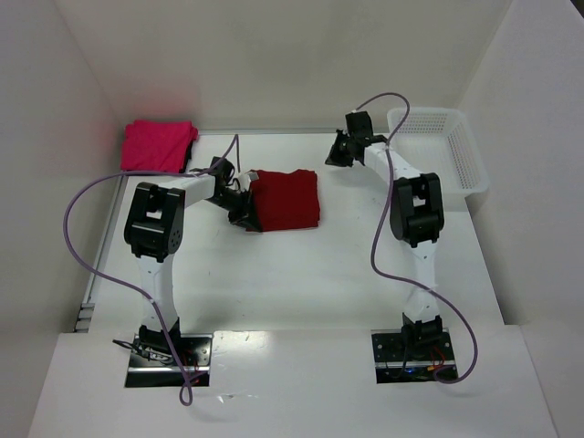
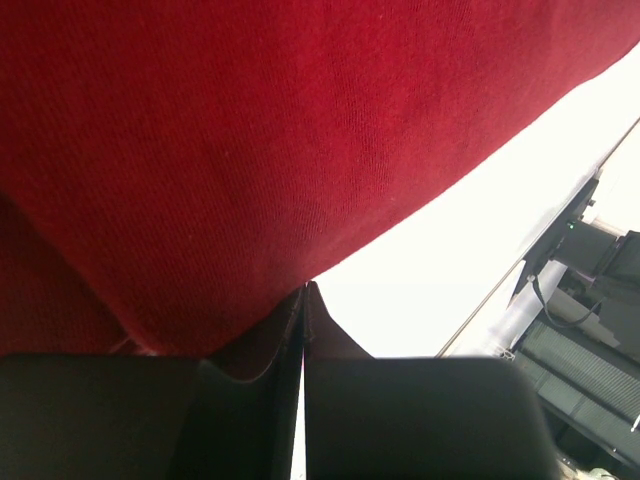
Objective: Fold and stack the t-shirts
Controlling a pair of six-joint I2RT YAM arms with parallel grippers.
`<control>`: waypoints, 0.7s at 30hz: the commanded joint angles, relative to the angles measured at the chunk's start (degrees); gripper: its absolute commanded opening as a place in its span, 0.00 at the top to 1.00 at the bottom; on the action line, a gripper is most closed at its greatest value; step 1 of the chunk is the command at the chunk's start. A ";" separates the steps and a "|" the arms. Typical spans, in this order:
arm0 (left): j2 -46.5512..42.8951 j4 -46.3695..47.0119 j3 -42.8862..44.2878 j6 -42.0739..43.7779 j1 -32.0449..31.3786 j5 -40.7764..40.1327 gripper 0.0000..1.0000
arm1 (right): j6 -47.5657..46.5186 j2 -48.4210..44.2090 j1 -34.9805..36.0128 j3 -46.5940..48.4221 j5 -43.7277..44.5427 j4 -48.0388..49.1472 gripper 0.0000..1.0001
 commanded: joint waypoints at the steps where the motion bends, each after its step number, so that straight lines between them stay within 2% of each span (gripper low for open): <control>1: -2.66 -0.49 0.88 1.83 0.37 0.43 0.95 | 1.65 -4.79 0.17 5.21 -4.48 1.47 1.00; 5: -6.86 -2.94 4.22 2.36 1.07 2.27 0.95 | 0.44 -3.56 2.18 9.95 -14.05 1.48 1.00; 8: -10.29 -3.48 7.89 1.83 3.61 2.27 0.95 | -3.69 -3.03 4.47 10.48 -15.13 -0.27 1.00; 10: -11.45 -3.48 9.57 0.86 5.63 2.79 0.92 | -5.28 -3.03 5.00 9.71 -15.66 -0.28 1.00; 12: -11.45 -0.85 10.89 -0.80 8.61 3.33 0.85 | -5.99 -3.03 6.58 8.13 -15.66 -0.28 1.00; 15: -8.47 0.47 13.18 -2.47 10.47 2.80 0.84 | -7.21 -1.89 7.72 6.71 -14.00 -0.89 1.00; 21: -3.01 2.32 17.67 -2.48 9.34 -3.78 0.78 | -9.32 -1.36 8.25 1.88 -5.74 -1.42 1.00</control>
